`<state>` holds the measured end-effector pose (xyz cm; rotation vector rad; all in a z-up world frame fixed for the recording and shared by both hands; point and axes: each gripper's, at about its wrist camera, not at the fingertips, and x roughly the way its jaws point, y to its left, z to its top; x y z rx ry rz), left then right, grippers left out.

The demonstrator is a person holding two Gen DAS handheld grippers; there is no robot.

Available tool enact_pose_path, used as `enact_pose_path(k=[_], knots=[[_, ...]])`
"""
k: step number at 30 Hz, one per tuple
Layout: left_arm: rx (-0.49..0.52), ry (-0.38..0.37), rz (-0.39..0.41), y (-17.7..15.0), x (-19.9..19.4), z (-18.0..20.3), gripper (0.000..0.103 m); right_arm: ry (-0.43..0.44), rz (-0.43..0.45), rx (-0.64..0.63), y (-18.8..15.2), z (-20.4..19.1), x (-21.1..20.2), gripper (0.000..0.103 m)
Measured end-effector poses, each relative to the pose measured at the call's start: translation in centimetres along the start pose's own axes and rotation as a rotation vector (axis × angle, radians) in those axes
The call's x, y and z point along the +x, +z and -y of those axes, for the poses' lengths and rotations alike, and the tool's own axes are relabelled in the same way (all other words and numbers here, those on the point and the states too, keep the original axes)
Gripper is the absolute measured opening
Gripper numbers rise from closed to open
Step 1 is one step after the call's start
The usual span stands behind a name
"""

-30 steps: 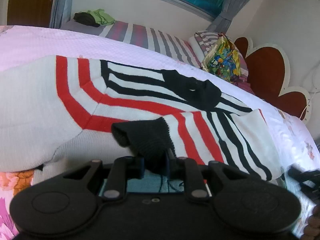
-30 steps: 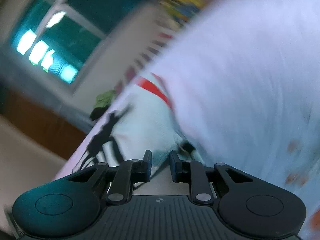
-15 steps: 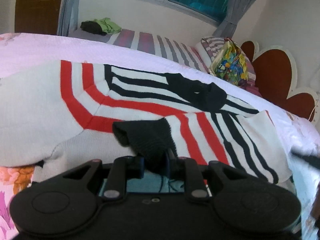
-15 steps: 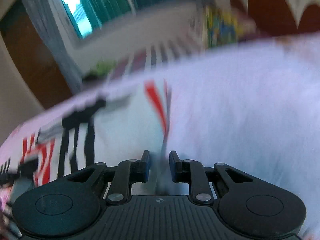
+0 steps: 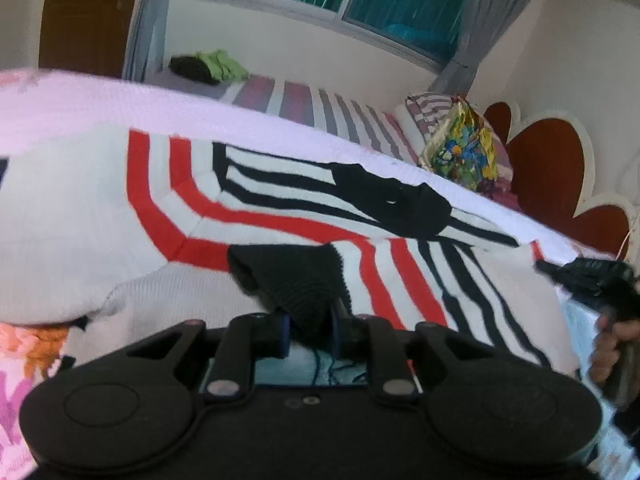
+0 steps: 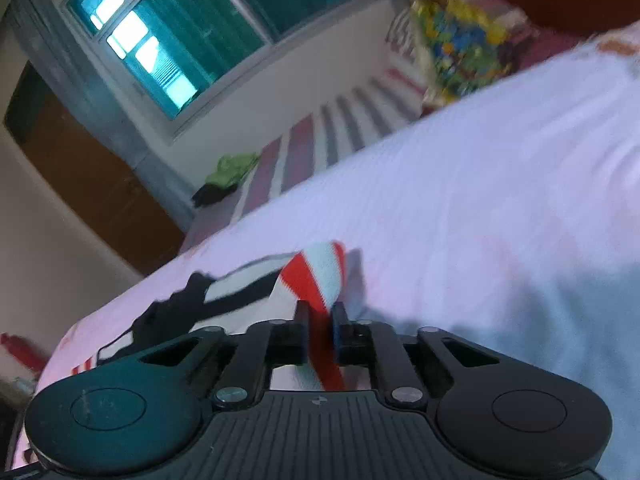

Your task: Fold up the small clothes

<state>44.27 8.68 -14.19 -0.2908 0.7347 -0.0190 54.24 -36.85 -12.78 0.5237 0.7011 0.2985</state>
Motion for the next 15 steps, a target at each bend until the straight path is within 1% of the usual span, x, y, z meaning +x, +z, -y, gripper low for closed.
enact_pose_path(k=[1,2,3,4,6,7,8,9,10,11,12,14,15], knots=[[0.029,0.03,-0.012,-0.3,0.4,0.3,0.017,-0.044,0.002,-0.026,-0.1,-0.2,0.4,0.008],[0.031,0.04,-0.007,-0.5,0.6,0.5,0.017,-0.054,-0.03,-0.024,-0.3,0.1,1.1,0.008],[0.03,0.048,0.002,-0.5,0.6,0.5,0.02,-0.045,-0.042,-0.015,-0.4,0.3,1.4,0.008],[0.043,0.067,0.004,-0.5,0.4,0.8,0.026,-0.048,-0.048,-0.031,-0.1,0.2,1.4,0.009],[0.063,0.107,0.023,-0.9,-0.5,0.9,0.05,-0.072,-0.013,-0.066,0.3,-0.2,0.0,0.009],[0.068,0.142,0.042,-1.2,-1.3,0.6,0.075,-0.07,0.021,-0.091,0.5,-0.5,-1.1,0.009],[0.062,0.166,0.077,-1.5,-2.6,0.1,0.077,-0.051,0.036,-0.108,0.5,-0.8,-1.6,0.009],[0.052,0.159,0.107,-1.7,-3.6,-0.4,0.077,-0.031,0.043,-0.132,0.8,-1.1,-2.2,0.009],[0.041,0.148,0.115,-1.7,-4.3,-0.9,0.075,-0.039,0.052,-0.174,1.0,-1.7,-2.5,0.009],[0.033,0.154,0.111,-1.4,-4.5,-1.1,0.074,-0.046,0.063,-0.206,1.0,-2.1,-2.8,0.009],[0.032,0.146,0.117,-1.0,-4.6,-0.9,0.074,-0.032,0.073,-0.227,1.1,-2.6,-3.0,0.009],[0.06,0.098,0.142,-0.1,-4.1,0.6,0.071,-0.004,0.069,-0.25,1.2,-3.6,-2.3,0.009],[0.086,0.075,0.144,0.3,-3.6,1.7,0.071,-0.011,0.063,-0.273,0.9,-4.2,-1.8,0.009]])
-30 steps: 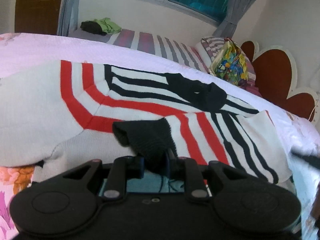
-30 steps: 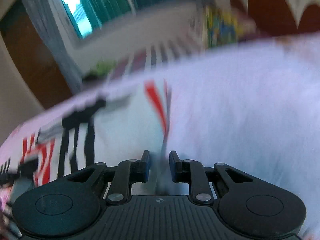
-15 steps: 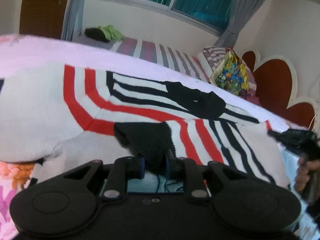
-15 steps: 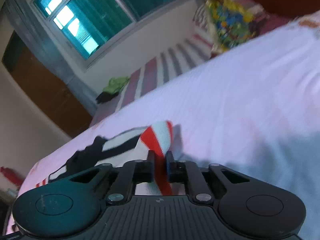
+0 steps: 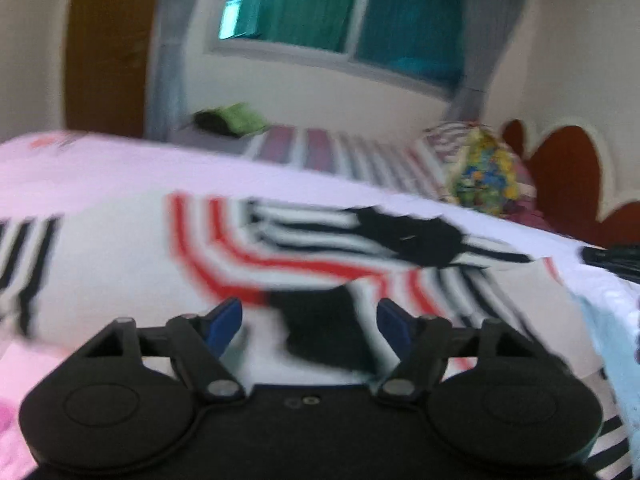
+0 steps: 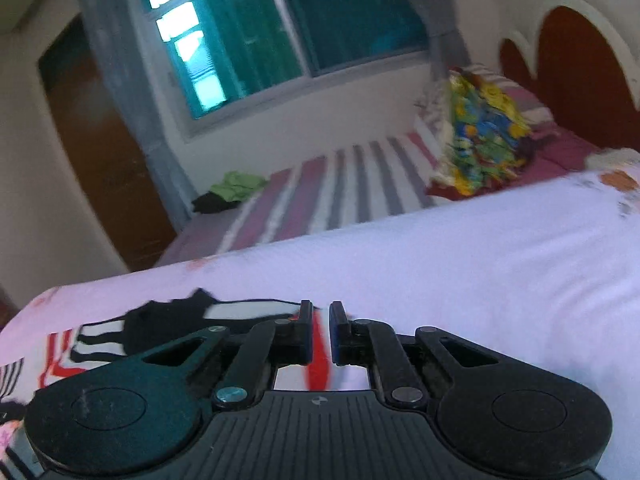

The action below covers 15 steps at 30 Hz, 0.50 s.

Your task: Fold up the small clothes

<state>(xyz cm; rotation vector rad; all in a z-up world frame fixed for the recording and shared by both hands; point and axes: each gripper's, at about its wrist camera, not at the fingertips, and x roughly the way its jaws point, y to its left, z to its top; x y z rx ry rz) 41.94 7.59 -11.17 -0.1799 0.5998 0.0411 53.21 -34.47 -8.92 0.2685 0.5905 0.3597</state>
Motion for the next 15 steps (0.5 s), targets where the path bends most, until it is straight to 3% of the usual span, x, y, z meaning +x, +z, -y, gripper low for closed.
enact_pose_path(k=[3,4,5,6,7,9,11,15], knots=[[0.075,-0.067,-0.041,0.4,2.5,3.3,0.074,-0.05,-0.083,-0.07,-1.2,-1.0,3.1,0.009],[0.107,-0.056,-0.086,0.1,4.0,4.0,0.075,-0.13,-0.155,-0.091,-2.1,-0.6,5.0,0.009],[0.126,-0.023,-0.136,-0.4,5.4,4.3,0.073,-0.131,-0.16,-0.083,-2.8,0.0,6.0,0.012],[0.143,0.002,-0.136,-1.0,6.0,4.4,0.074,-0.133,-0.156,-0.061,-2.8,0.5,6.1,0.022],[0.165,0.003,-0.111,-1.1,5.7,4.7,0.073,-0.152,-0.167,-0.054,-2.3,0.2,5.9,0.022],[0.144,-0.016,-0.091,-0.9,4.4,4.3,0.072,-0.143,-0.111,-0.074,-2.0,-0.9,4.1,0.022],[0.117,0.009,-0.023,-1.0,2.2,3.1,0.074,-0.056,-0.064,-0.12,-1.9,-2.4,2.3,0.022],[0.025,0.064,-0.034,-0.4,1.6,-0.6,0.071,-0.045,-0.048,-0.12,-1.6,-3.5,2.2,0.022]])
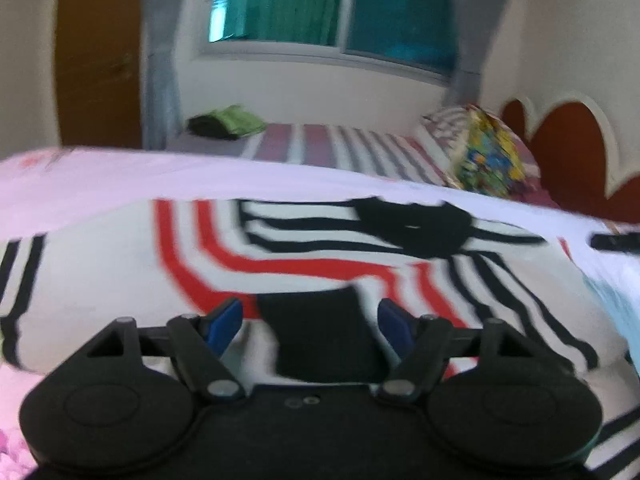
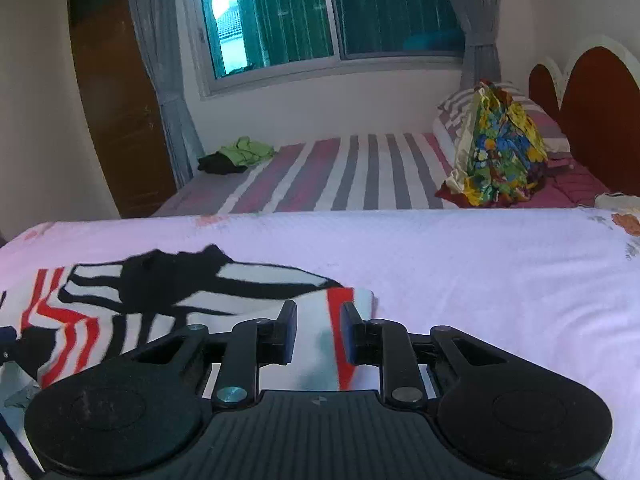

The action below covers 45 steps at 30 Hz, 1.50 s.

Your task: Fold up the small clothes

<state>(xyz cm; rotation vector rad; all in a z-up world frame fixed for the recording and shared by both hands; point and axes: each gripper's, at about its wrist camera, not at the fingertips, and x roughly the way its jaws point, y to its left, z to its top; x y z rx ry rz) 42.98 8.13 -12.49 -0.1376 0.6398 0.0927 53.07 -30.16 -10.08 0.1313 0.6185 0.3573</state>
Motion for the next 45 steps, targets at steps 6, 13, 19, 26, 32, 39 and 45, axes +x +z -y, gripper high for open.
enact_pose_path(k=[6,13,19,26,32,39,45], knots=[[-0.047,-0.095,-0.111,1.4,3.6,-1.9,0.033,-0.034,-0.056,0.075,-1.1,1.0,2.2,0.022],[0.048,-0.041,-0.128,1.7,5.0,-0.5,0.016,-0.082,-0.104,0.094,-1.8,1.4,4.0,0.022],[0.035,0.029,0.02,0.7,0.3,-3.0,0.098,-0.06,-0.054,0.089,-1.8,-0.6,0.3,0.022],[-0.336,0.136,0.065,-2.9,-9.1,-16.7,0.073,-0.018,-0.04,0.203,-2.0,-2.9,-3.3,0.022],[-0.79,0.177,0.111,-6.1,-12.0,-30.3,0.072,-0.052,-0.091,0.261,-3.4,-7.1,-4.2,0.029],[-1.004,0.06,0.187,-6.2,-10.4,-36.1,0.06,-0.116,-0.052,0.376,-4.2,-10.4,-4.2,0.089],[-0.965,0.068,0.13,-5.9,-9.7,-37.2,0.005,-0.111,-0.038,0.357,-3.8,-13.8,-4.2,0.089]])
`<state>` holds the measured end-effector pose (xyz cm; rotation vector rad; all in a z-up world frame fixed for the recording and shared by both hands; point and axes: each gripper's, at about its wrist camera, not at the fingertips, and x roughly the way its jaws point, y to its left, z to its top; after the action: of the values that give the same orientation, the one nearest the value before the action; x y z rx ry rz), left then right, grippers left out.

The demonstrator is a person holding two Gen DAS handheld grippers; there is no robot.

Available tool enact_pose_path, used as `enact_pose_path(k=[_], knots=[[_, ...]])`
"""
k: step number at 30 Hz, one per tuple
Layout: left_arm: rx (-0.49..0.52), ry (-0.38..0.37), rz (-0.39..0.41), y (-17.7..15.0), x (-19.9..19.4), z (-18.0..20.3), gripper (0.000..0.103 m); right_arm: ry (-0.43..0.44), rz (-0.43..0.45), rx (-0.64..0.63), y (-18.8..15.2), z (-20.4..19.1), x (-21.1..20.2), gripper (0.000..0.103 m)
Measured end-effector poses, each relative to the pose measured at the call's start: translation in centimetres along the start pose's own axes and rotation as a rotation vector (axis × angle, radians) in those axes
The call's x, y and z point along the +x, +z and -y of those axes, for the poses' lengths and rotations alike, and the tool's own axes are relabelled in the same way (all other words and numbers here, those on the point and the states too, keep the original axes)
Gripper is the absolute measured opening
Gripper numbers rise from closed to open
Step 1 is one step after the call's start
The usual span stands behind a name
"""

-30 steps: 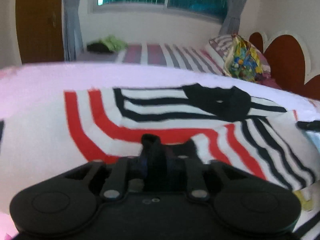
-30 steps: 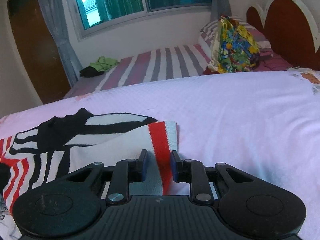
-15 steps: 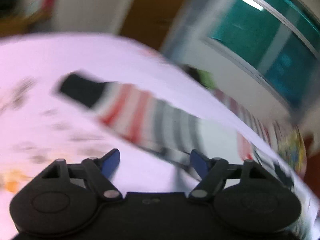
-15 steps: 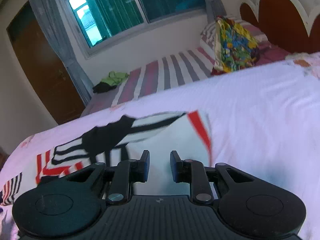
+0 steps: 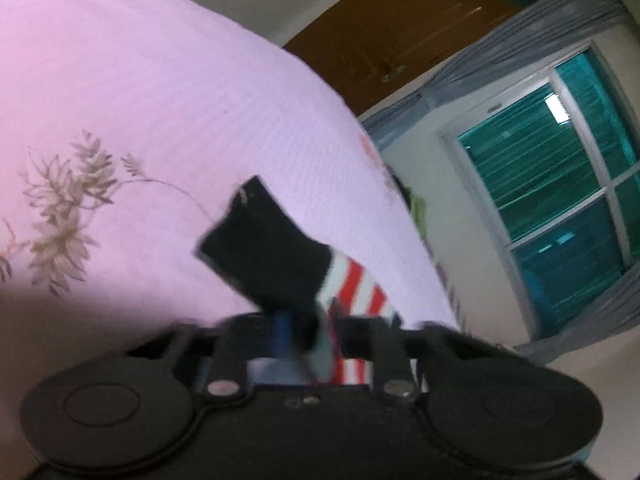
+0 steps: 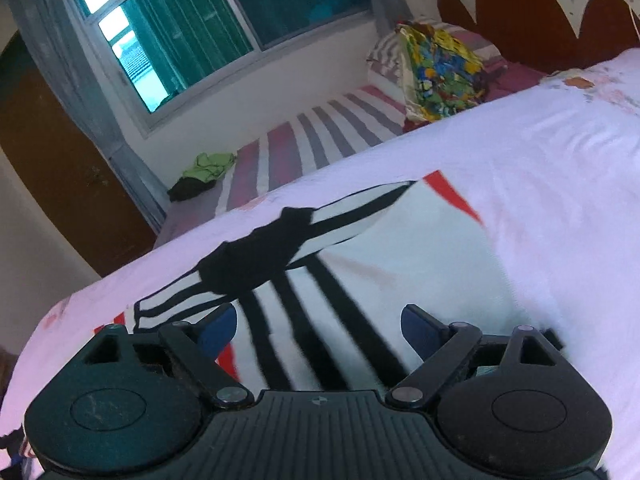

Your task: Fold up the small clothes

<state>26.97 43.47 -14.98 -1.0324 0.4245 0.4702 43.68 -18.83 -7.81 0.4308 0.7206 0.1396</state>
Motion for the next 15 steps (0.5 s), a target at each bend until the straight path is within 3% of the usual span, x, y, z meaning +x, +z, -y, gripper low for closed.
enact_pose_path(k=[4,6,8,12,15], knots=[[0.038,-0.054,0.011,0.5,-0.8,-0.1,0.005,-0.028,-0.017,-0.02,-0.9,-1.0,0.7,0.087],[0.089,-0.147,0.006,0.0,-1.1,2.0,0.005,-0.019,-0.018,-0.022,-1.3,-1.2,0.6,0.086],[0.176,-0.193,-0.014,-1.3,-1.4,5.1,0.005,-0.011,-0.019,-0.031,-1.7,-1.3,0.5,0.086],[0.357,-0.307,-0.105,-5.9,-0.4,12.5,0.005,0.011,-0.012,-0.049,-2.2,-1.3,-0.4,0.086],[0.49,-0.362,-0.193,-11.2,1.2,18.6,0.005,0.022,0.0,-0.037,-1.9,-0.7,-1.5,0.086]])
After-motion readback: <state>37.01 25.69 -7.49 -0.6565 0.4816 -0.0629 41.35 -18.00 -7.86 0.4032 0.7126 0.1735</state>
